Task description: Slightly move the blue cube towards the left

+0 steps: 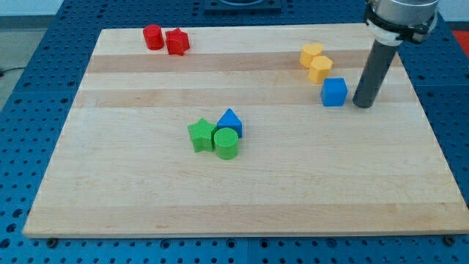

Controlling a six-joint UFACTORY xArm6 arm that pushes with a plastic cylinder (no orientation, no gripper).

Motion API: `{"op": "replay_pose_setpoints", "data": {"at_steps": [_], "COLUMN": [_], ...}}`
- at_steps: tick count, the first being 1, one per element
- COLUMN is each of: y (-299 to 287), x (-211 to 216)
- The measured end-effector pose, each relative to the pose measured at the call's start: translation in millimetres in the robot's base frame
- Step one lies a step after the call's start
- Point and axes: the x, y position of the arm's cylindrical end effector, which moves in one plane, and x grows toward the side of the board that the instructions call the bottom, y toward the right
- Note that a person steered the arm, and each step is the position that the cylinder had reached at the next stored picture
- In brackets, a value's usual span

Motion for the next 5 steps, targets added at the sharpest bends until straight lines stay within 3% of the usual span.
{"op": "replay_pose_setpoints", "data": {"at_steps": [3, 5], "y": [-4.3, -13.6], "x": [-21.8, -2.8]}}
